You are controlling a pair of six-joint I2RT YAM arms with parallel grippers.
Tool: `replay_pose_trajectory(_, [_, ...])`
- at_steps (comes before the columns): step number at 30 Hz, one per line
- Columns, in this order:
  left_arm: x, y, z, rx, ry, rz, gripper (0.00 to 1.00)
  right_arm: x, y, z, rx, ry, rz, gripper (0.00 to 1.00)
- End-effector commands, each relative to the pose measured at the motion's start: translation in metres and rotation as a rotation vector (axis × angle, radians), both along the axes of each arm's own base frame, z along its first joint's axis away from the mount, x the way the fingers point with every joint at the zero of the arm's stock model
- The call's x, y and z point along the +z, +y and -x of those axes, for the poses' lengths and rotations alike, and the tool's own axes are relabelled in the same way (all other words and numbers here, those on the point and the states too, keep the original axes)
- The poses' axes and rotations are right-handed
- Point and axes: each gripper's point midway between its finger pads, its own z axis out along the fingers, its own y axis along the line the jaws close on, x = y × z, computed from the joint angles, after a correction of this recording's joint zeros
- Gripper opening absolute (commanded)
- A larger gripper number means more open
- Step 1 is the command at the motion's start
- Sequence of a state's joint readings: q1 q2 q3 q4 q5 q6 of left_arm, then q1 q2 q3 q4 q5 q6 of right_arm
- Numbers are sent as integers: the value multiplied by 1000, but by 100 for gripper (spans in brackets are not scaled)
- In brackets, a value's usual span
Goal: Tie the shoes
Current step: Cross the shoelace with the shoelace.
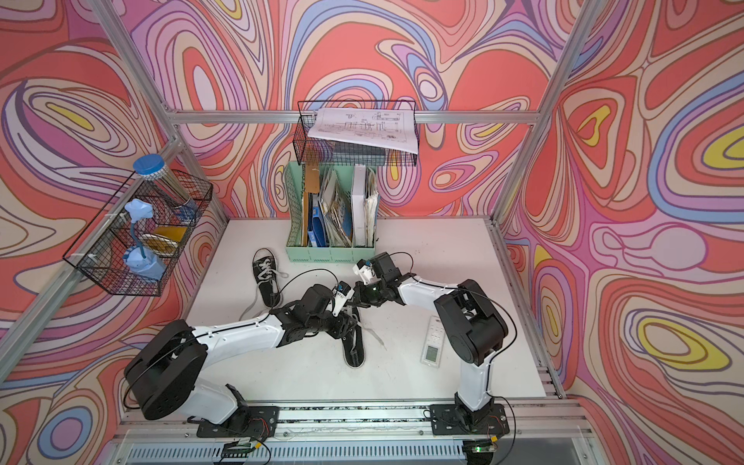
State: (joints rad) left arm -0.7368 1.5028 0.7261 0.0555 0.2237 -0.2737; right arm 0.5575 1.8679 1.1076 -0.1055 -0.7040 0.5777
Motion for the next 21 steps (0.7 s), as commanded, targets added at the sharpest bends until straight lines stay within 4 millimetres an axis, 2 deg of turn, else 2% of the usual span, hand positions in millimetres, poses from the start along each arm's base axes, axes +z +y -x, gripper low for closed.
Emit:
replay_pose_trajectory(1, [-4, -2, 0, 2, 32, 23, 52, 11, 2, 4, 16, -24, -21, 0])
replay_pose_trajectory(4, [-5, -1, -1, 15, 38, 34, 52, 12, 2, 4, 16, -26, -23, 0])
replay_pose_trajectory(11, [-2, 1, 3, 11, 39, 75, 45, 17, 1, 3, 12, -42, -25, 0])
replay_pose_trajectory(21, [3, 6, 6, 17, 17, 118, 50, 18, 1, 2, 9, -45, -21, 0])
